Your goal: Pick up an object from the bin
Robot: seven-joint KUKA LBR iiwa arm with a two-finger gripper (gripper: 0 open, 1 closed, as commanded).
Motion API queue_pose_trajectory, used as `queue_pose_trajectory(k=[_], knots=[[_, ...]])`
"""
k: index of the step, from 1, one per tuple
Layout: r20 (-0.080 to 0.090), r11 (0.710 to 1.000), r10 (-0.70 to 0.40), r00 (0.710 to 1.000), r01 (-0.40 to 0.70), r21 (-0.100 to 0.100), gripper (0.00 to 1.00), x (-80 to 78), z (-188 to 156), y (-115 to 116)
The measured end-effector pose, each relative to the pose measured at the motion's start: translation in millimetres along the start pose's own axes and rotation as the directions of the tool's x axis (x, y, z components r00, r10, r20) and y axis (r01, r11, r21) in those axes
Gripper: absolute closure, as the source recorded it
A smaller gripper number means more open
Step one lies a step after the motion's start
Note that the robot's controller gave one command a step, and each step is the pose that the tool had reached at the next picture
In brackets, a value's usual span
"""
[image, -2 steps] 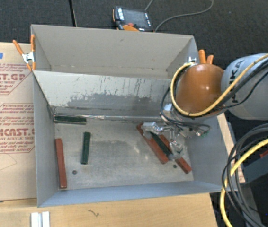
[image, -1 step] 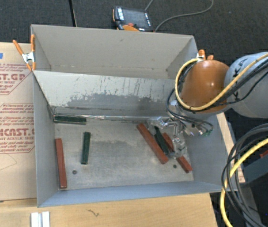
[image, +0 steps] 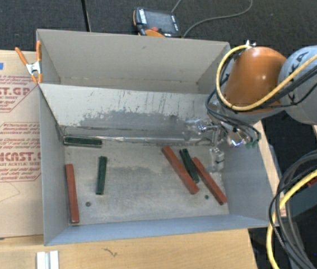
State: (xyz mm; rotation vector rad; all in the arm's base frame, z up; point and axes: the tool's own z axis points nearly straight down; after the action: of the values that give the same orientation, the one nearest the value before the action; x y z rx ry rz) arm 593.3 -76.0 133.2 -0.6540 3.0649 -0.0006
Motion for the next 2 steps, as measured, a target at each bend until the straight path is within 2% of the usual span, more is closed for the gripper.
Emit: queue_pose_trajectory(k=[1, 2], knots=[[0.000, 0.583, -0.813, 0.583, 0.813, -0.005, 0.00, -16.9, 54.0, 55.5], [0.001, 0.585, -0.811, 0.585, 0.811, -0.005, 1.00, -17.3, 52.5, 54.9]])
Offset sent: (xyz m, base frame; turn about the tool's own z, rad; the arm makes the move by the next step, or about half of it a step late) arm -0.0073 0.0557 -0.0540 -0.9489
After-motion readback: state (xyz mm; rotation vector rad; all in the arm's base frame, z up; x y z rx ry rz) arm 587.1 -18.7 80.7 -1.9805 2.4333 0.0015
